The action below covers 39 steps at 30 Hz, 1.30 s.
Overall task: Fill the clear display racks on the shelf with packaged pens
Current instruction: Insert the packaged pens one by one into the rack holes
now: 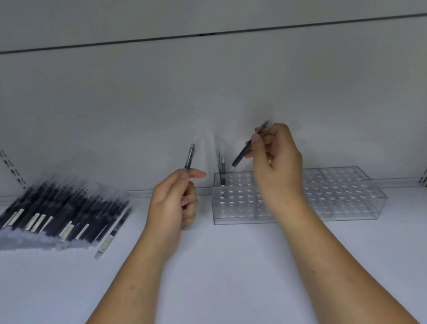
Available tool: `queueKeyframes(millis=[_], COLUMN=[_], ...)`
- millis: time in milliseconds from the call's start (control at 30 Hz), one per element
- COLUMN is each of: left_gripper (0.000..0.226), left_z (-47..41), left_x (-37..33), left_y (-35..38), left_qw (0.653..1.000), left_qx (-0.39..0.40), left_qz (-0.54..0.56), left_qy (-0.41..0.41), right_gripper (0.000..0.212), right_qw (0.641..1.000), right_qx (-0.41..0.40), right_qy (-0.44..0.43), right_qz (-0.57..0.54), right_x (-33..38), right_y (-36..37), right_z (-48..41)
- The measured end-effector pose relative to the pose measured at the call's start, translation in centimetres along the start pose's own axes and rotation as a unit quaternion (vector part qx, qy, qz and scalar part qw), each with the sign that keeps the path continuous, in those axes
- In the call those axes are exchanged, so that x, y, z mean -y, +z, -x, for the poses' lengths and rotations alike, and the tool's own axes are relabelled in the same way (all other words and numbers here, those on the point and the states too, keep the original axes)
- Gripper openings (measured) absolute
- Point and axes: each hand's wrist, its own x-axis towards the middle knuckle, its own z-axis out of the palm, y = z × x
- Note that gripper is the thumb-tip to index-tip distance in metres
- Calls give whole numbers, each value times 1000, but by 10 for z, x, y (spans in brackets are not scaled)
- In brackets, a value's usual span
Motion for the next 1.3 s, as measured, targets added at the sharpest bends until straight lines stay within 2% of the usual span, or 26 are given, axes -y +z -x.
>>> queueKeyframes(millis=[200, 600, 933, 1133, 1233, 1300], left_gripper=[27, 27, 27, 27, 27, 26], left_z=[0, 0, 1, 2, 1, 1], left_x=[0, -3, -5, -3, 0, 3], left_y=[4, 8, 10, 9, 7, 6], left_qw=[997, 995, 995, 994, 991, 987], left_qx=[-34, -41, -38, -29, -22, -18], left_qz=[-70, -86, -89, -99, -119, -135], left_qy=[23, 26, 24, 37, 59, 81], right_gripper=[3, 8, 10, 10, 15, 14], right_qw=[992, 975, 962, 973, 985, 989], right_qx=[52, 131, 139, 107, 89, 113], right_qy=[-18, 9, 52, 51, 35, 50], right_qz=[112, 178, 228, 197, 142, 84], right_x=[-12, -19, -24, -19, -8, 1], right_y=[6, 15, 13, 5, 3, 4], right_z=[-6, -12, -15, -12, -5, 0])
